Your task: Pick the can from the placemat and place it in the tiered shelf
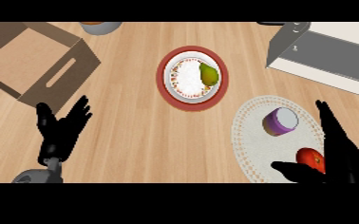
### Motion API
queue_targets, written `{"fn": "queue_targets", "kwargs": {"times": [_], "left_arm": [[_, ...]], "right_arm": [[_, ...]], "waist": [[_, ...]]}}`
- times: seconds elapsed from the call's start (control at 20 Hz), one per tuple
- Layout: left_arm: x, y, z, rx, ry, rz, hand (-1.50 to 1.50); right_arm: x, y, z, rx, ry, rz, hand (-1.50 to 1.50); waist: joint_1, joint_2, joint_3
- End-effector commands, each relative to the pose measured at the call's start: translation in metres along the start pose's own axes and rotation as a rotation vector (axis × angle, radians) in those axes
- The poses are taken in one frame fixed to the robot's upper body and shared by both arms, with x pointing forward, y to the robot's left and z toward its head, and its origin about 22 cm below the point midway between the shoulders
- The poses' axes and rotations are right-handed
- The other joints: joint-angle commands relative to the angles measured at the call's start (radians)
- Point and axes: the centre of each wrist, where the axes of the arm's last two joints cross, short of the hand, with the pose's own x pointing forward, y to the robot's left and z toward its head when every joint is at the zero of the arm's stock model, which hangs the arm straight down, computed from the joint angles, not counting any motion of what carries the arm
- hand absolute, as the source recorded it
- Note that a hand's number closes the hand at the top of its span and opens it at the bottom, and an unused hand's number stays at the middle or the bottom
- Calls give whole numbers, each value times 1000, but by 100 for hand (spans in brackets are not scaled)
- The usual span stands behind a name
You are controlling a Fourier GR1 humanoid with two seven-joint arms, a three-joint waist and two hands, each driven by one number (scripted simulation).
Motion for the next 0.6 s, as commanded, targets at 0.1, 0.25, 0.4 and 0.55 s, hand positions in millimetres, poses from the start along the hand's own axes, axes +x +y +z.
{"fn": "queue_targets", "kwargs": {"times": [0.1,0.25,0.4,0.55], "left_arm": [[-13,-3,2,0,13,20,0],[-14,-1,8,3,15,5,0],[-6,-17,0,7,3,3,0],[-11,-4,1,-9,-1,23,0]], "right_arm": [[-3,13,-4,-15,5,14,-150],[0,29,2,-5,14,14,-150],[-16,37,-6,-26,50,44,-150],[-4,44,-23,-47,68,48,-150]], "waist": [[-1,0,0],[0,0,0],[-2,0,0],[1,0,0]]}}
